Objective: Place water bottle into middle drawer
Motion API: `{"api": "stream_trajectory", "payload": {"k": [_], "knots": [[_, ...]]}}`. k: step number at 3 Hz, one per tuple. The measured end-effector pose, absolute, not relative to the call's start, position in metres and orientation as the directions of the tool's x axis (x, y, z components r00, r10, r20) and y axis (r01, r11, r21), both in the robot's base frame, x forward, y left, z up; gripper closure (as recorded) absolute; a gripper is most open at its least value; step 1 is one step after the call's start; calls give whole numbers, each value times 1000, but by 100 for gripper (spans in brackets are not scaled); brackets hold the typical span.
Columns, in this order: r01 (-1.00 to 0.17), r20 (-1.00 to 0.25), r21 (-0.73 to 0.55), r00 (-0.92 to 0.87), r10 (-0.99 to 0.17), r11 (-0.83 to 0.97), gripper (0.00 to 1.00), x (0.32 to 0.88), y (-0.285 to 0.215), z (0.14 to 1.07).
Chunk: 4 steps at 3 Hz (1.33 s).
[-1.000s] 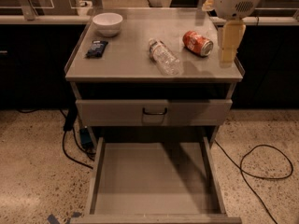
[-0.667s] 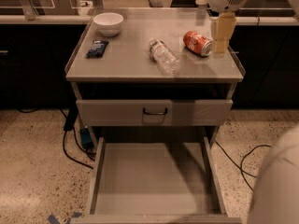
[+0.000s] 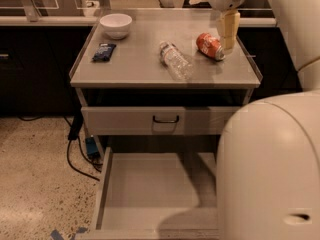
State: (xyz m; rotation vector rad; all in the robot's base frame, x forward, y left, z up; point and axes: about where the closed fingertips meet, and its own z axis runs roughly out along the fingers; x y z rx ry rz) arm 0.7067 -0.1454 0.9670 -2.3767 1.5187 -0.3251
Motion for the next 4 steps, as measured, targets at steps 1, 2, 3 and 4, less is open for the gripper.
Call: {"api": "stream_trajectory", "payload": {"k": [1, 2, 3, 4], "knots": [[-789, 66, -400, 483, -873, -467, 0, 718, -142, 971], [-781, 69, -420, 481, -874, -463, 0, 726, -139, 971], [-764, 75, -430, 500, -863, -480, 0, 733, -136, 967], [-727, 104, -414, 561, -821, -548, 0, 747, -127, 958]]}}
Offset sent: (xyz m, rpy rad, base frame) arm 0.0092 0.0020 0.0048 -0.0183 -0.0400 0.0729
